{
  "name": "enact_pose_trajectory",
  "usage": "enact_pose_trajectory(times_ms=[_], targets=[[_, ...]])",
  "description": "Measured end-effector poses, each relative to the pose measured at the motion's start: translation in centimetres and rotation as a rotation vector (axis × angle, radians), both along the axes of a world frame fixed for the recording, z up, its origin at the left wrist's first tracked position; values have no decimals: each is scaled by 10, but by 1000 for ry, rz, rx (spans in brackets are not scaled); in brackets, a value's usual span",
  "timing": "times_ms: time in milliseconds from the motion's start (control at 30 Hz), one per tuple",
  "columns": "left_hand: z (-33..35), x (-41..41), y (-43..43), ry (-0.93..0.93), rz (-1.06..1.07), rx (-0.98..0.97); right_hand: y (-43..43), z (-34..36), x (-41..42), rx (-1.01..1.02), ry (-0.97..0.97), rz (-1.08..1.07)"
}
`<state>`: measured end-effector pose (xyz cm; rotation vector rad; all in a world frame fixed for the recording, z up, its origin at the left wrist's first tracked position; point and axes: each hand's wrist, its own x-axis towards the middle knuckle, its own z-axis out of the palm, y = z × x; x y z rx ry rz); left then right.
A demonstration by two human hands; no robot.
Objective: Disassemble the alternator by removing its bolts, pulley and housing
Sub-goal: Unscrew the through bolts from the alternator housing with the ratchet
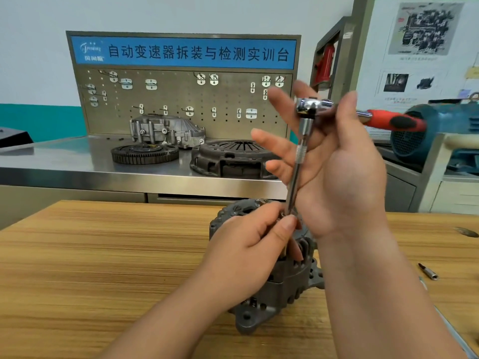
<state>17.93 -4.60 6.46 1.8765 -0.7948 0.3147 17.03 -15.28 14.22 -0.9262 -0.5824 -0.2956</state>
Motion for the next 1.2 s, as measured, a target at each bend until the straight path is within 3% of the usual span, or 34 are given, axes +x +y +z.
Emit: enact_pose_trajectory(times_ms=[67,133,300,367,533,633,767,867,933,1000,1200], targets=[[0,0,0,-9,14,10,1,-1,1,-10,22,11],[0,0,-1,-1,59,36,3,-3,1,-45,-41,-126],[2,-3,-4,17,116,62,5,-8,1,-207,-498,-610],[2,-3,-4,17,121,55,5,-8,1,-207,-499,-576],[2,-4,-2,21,54,5,1,0,-2,-11,-122,-156],[2,-4,-1,7,27,21,-4,2,-2,-10,-3,8],[1,-3,-2,30,56,21,1,-2,-2,-118,-57,-169],[2,-3,-3,39,84,25,5,-4,-2,-225,-292,-514],[3,-3,-4,34,95,32,5,-6,-1,-267,-449,-623],[2,-3,-4,28,95,35,6,-5,-3,-234,-433,-544],[0,-3,-2,13,54,-1,-2,2,-3,-53,-20,-51]])
